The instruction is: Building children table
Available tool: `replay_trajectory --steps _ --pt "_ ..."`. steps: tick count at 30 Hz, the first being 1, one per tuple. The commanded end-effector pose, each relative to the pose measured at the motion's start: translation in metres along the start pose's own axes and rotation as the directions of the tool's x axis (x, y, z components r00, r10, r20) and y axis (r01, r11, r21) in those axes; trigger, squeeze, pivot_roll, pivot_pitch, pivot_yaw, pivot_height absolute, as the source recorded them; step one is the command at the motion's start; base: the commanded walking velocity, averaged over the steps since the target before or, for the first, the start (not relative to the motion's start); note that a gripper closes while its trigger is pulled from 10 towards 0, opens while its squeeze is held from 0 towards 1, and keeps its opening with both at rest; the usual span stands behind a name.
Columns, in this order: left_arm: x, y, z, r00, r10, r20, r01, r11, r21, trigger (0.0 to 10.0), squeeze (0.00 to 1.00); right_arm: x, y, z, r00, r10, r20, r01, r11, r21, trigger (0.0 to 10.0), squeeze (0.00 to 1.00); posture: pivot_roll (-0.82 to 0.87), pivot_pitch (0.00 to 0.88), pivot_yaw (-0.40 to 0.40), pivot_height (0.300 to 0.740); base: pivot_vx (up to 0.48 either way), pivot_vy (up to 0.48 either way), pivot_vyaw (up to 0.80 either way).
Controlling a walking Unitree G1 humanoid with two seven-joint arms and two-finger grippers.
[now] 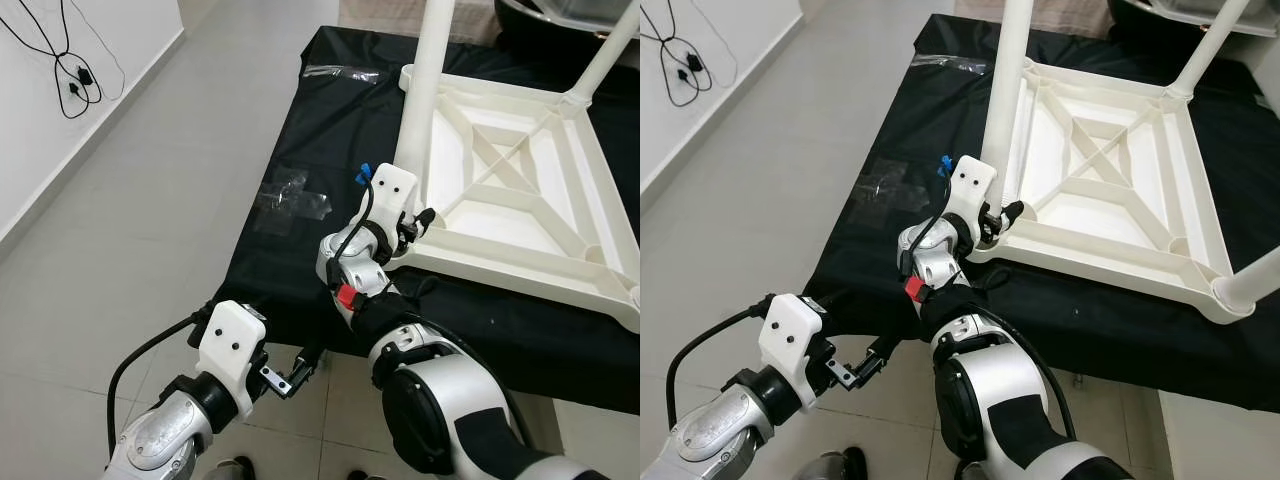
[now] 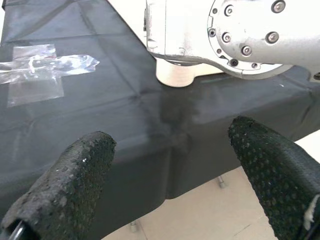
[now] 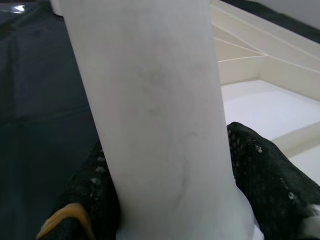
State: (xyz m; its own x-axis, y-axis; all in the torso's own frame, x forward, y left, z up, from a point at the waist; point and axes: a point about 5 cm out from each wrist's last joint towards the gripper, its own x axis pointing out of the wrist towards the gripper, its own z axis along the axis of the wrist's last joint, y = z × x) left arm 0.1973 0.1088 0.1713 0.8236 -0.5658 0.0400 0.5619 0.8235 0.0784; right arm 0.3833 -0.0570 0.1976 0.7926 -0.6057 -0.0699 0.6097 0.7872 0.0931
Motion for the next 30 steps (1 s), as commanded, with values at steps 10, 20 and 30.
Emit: replay_trajectory --steps 10,20,30 --pt "0.004 0.007 -0.003 0.999 0.053 -0.008 -0.052 0.998 0.027 10.0 0.0 -0.008 0.025 0.056 0.851 0.471 0.234 -0.525 0.786 0.327 0.0 0.0 0.13 0.175 -0.07 0.74 0.0 0.0 0.0" --pt "0.018 0.028 0.005 0.982 0.187 0.012 -0.188 0.981 0.048 10.0 0.71 -0.009 0.012 0.063 0.664 0.698 0.269 -0.722 0.503 0.475 0.0 0.0 0.12 0.151 -0.063 0.74 0.0 0.0 0.0" --pt "0.029 0.044 0.016 0.984 0.178 0.03 -0.18 0.945 0.273 10.0 0.0 -0.028 -0.008 0.021 0.438 0.87 0.226 -0.805 0.267 0.53 0.0 0.0 0.11 0.149 -0.049 0.74 0.0 0.0 0.0"
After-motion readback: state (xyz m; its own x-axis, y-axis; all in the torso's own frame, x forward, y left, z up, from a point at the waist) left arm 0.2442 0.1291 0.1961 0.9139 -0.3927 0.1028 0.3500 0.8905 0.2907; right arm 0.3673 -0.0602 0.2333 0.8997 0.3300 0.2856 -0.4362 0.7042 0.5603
